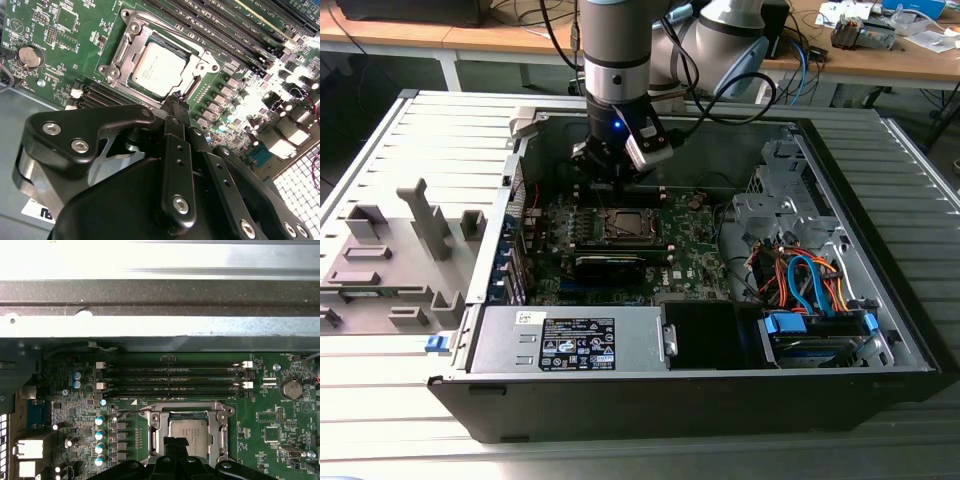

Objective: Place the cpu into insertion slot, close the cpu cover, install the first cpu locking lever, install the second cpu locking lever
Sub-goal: 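Install the first cpu locking lever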

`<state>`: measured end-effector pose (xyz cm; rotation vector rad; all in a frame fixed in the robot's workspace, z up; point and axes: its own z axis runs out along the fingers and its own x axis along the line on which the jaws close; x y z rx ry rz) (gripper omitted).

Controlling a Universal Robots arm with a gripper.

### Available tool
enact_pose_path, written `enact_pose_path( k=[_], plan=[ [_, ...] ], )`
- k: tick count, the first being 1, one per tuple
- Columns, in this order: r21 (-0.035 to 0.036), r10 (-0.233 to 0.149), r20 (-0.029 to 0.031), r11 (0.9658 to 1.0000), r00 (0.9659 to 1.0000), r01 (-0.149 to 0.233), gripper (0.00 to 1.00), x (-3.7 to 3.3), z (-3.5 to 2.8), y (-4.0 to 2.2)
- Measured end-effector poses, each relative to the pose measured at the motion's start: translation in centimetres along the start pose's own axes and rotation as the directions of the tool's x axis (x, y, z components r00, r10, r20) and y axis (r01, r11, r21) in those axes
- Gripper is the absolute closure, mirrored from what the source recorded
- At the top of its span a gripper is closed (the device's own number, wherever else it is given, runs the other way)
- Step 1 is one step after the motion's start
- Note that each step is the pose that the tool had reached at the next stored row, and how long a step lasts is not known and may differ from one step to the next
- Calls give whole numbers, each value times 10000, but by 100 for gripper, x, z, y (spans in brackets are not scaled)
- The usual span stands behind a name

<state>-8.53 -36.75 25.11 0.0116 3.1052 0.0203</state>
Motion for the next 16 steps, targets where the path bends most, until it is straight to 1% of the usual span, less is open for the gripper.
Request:
enact_pose_path(
  k=[2, 7, 9, 16],
  plan=[
    [0, 1, 0, 10000, 10000, -1, 89, 3, 0, 5],
    [0, -1, 1, 10000, 10000, 1, 89, 80, -3, 7],
    [0, -1, 1, 10000, 10000, 1, 89, 97, -4, 7],
    [0, -1, 1, 10000, 10000, 1, 89, 106, -5, 8]
  ],
)
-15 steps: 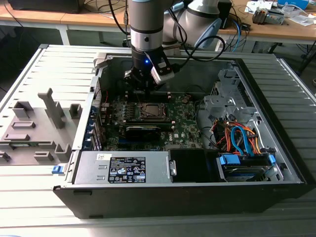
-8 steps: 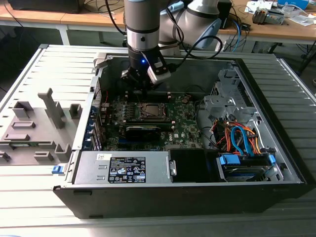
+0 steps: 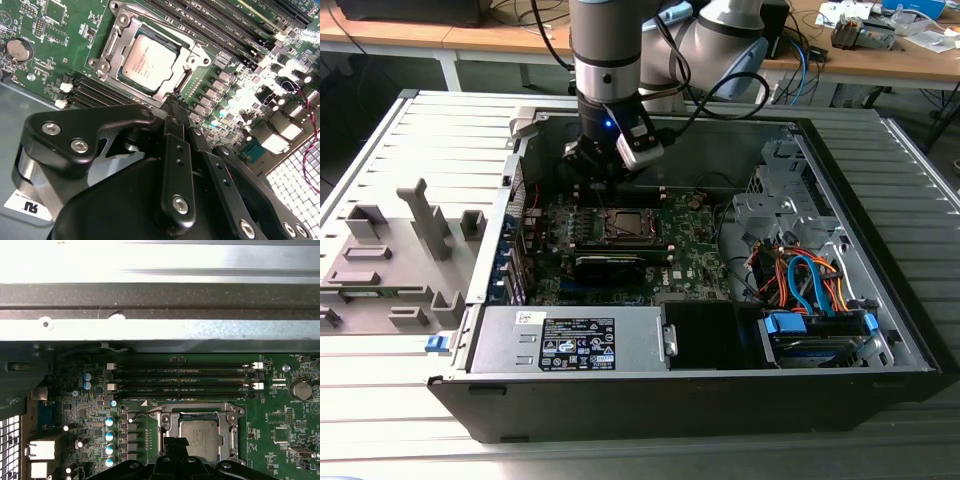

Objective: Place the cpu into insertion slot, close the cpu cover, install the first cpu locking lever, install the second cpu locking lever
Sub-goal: 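Install the first cpu locking lever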

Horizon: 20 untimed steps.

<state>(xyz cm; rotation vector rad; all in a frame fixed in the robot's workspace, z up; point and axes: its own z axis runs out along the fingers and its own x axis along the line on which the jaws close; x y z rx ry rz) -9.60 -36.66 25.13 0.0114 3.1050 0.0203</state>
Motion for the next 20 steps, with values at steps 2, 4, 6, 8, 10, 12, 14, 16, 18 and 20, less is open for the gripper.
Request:
enact_pose_path(
  k=[2, 4, 6, 8, 10, 12, 14, 16, 18, 20],
  plan=[
    [0, 1, 0, 10000, 10000, -1, 89, 0, -8, 1],
    [1, 0, -1, 10000, 10000, 0, 89, 0, -9, 1],
    [3, 1, -1, 10000, 10000, -1, 89, 1, -9, 2],
    [3, 1, -1, 10000, 10000, -1, 89, 2, -9, 3],
    [3, 1, 0, 10000, 10000, -1, 89, 9, -9, 5],
    [2, 0, 0, 10000, 10000, 0, 89, 16, -9, 5],
    [3, 1, -1, 10000, 10000, -1, 89, 37, -10, 12],
    [3, 1, 0, 10000, 10000, -1, 89, 60, -10, 30],
    [3, 0, 0, 10000, 10000, 0, 89, 72, -11, 36],
    [3, 0, 0, 10000, 10000, 0, 89, 83, -11, 41]
  ],
)
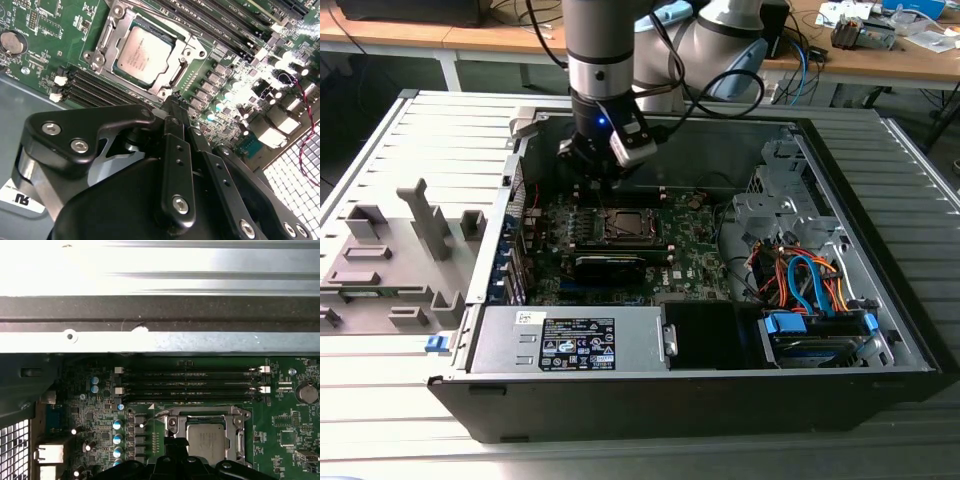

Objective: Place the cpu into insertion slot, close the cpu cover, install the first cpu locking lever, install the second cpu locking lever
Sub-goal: 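Install the first cpu locking lever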

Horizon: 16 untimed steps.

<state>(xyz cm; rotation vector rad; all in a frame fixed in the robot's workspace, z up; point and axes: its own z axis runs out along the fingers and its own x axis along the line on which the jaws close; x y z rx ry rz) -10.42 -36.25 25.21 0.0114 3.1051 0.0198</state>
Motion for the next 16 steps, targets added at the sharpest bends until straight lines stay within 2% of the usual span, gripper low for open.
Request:
enact_pose_path(
  k=[8, 16],
  plan=[
    [0, 1, 2, 10000, 10000, -1, 89, 79, -3, 21],
    [0, 0, 1, 10000, 10000, 0, 89, 125, -4, 33]
  ],
)
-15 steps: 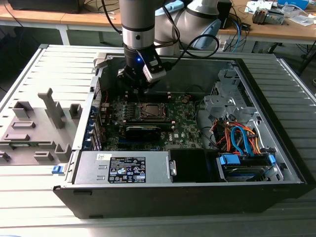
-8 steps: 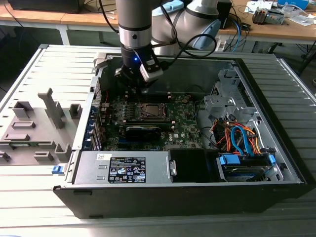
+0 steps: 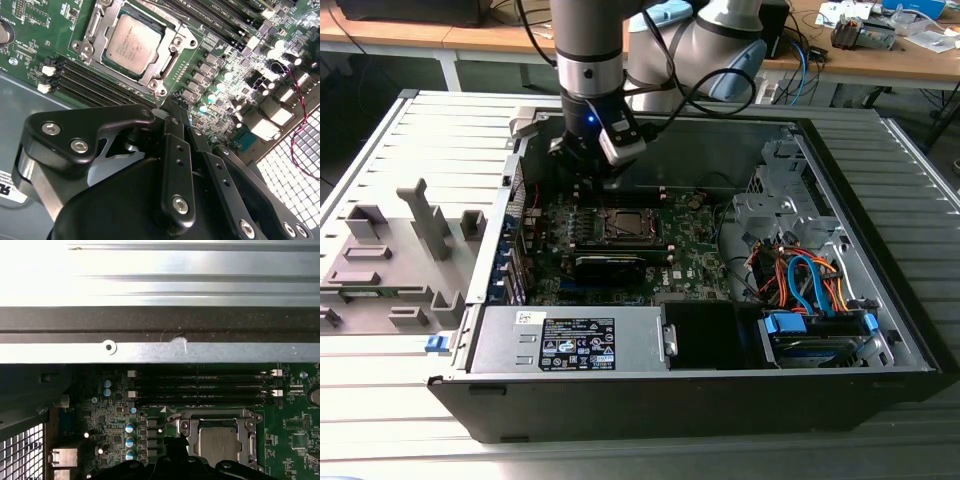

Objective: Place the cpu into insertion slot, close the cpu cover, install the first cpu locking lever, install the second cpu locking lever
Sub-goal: 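Install the first cpu locking lever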

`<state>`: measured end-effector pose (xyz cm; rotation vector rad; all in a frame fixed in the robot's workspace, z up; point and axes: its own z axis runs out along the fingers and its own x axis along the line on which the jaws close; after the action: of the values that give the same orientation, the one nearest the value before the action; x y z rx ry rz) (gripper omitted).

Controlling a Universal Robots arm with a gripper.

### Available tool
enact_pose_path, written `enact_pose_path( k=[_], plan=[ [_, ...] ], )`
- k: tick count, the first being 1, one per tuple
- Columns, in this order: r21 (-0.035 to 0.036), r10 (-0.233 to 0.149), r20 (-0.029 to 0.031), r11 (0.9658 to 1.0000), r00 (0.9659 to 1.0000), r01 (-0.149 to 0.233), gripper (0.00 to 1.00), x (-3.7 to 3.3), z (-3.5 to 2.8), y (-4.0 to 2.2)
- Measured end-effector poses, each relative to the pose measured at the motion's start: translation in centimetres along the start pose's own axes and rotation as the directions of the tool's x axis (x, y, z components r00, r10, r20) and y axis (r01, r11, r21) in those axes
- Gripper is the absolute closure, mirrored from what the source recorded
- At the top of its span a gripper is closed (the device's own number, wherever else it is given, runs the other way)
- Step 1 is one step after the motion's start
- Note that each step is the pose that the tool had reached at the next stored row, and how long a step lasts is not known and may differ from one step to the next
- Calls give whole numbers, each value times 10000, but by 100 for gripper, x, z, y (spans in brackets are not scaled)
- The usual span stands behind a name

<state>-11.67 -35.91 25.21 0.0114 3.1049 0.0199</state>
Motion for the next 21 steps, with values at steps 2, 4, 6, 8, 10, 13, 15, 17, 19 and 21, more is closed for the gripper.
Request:
enact_pose_path(
  k=[2, 4, 6, 8, 10, 13, 15, 17, 19, 21],
  plan=[
    [0, 0, 0, 10000, 10000, 0, 89, 11, 0, 3],
    [0, 0, 0, 10000, 10000, 0, 89, 20, -1, 6],
    [0, 1, 0, 10000, 10000, -1, 89, 32, -1, 10],
    [0, 0, 0, 10000, 10000, 0, 89, 42, -2, 12],
    [1, 1, 0, 10000, 10000, -1, 89, 62, -2, 18],
    [1, 0, 0, 10000, 10000, 0, 89, 77, -3, 22],
    [0, 0, 0, 10000, 10000, 0, 89, 88, -3, 26],
    [0, 0, 0, 10000, 10000, 0, 89, 96, -3, 29],
    [1, 0, 0, 10000, 10000, 0, 89, 106, -4, 32],
    [1, 0, 0, 10000, 10000, 0, 89, 115, -4, 36]
  ],
)
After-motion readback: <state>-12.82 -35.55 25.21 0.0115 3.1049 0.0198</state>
